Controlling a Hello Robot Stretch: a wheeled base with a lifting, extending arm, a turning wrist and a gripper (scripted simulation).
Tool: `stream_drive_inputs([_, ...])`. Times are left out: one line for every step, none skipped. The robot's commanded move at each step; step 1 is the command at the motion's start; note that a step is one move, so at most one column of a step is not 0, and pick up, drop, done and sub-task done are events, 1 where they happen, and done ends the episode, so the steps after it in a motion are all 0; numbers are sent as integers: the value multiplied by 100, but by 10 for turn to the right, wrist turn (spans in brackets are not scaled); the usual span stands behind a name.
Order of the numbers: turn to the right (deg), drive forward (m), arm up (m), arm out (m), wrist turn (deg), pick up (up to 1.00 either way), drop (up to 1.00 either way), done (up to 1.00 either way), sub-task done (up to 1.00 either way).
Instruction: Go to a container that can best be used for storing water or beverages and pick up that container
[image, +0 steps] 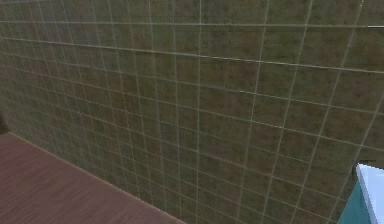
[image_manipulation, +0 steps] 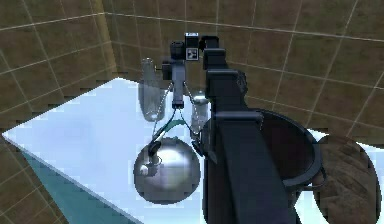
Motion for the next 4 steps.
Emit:
stream_drive_inputs([0, 0, 0, 0, 450, 0, 0, 0, 0])
stream_drive_inputs([0, 0, 0, 0, 450, 0, 0, 0, 0])
stream_drive_inputs([0, 0, 0, 0, 450, 0, 0, 0, 0])
stream_drive_inputs([0, 0, 0, 0, 0, 100, 0, 0, 0])
